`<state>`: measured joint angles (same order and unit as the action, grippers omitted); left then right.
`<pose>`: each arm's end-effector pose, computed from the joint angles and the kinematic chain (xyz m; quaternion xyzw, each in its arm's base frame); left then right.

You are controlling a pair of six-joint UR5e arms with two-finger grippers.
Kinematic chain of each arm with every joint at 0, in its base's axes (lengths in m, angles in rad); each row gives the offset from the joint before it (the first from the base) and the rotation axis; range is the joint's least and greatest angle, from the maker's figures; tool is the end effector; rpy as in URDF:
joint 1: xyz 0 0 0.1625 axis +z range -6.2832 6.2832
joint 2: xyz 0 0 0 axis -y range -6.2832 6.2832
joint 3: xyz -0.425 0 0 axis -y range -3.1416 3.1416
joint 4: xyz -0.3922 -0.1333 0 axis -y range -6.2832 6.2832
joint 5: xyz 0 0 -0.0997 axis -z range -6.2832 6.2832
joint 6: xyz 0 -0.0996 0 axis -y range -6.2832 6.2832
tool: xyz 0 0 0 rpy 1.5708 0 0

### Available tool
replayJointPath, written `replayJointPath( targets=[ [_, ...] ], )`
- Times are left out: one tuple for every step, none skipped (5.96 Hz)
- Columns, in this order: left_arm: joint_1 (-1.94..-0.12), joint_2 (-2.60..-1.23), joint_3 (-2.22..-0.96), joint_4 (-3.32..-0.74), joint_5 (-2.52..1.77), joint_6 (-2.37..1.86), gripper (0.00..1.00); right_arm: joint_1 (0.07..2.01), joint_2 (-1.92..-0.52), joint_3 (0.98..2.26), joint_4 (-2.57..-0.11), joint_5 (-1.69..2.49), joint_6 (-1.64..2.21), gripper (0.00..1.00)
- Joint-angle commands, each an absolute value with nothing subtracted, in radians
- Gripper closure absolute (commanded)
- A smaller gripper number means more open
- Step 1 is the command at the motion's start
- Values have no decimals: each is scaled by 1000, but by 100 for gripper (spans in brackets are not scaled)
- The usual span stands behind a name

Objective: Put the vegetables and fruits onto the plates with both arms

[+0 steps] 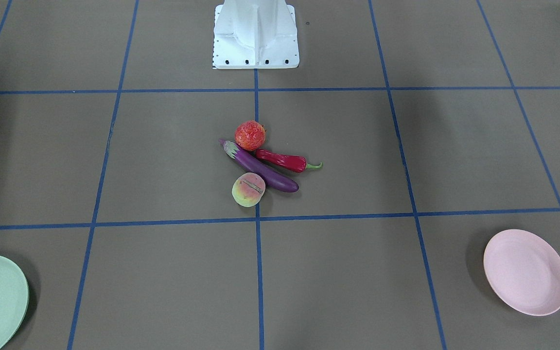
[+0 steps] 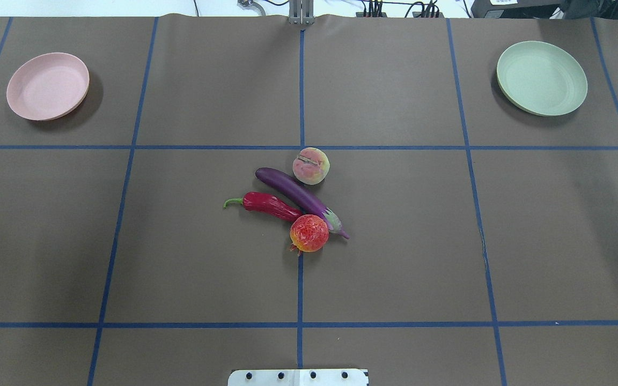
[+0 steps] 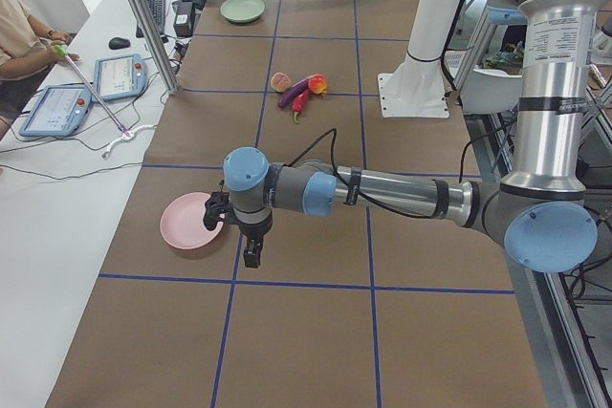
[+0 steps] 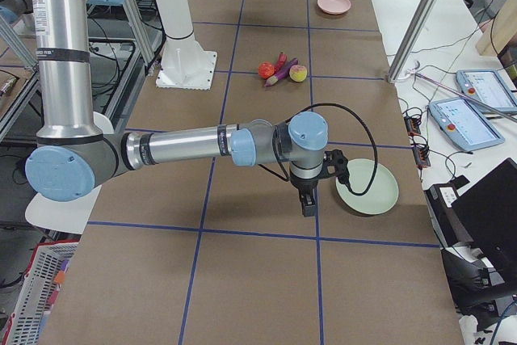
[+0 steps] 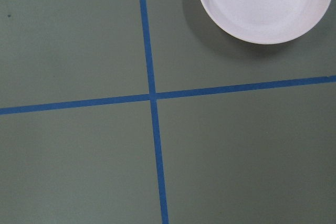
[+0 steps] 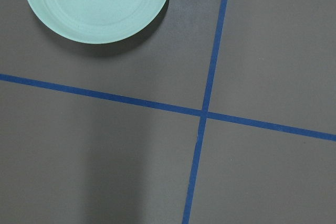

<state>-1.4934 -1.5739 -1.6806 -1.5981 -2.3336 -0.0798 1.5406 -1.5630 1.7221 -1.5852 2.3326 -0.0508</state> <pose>-0.0256 -0.5033 0.6007 0.0357 0.3753 0.0250 0.9259 0.0494 -0.5013 0.5823 0.0709 -0.3701 -0.0643 0.9241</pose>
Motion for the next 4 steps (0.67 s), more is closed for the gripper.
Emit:
replayJointPath(
  targets=[
    [-1494,-1578,-1684,-1594,-2338,-80,0,1516,-1566,1720,-1586,2332,-46,0],
    [-1496,-1563,-1684,-1600,-2333,-80,0,1505,-1566,1720,-1583,2333,-43,0],
    [-1497,-1560,-1687,-1601,-2336,-80,0,1502,-1575,1721,-1574,2332,-52,0],
    [-1497,-1559,-1689,-1601,-2336,-80,0,1490,-1575,1721,-1577,2329,-52,0]
  ],
)
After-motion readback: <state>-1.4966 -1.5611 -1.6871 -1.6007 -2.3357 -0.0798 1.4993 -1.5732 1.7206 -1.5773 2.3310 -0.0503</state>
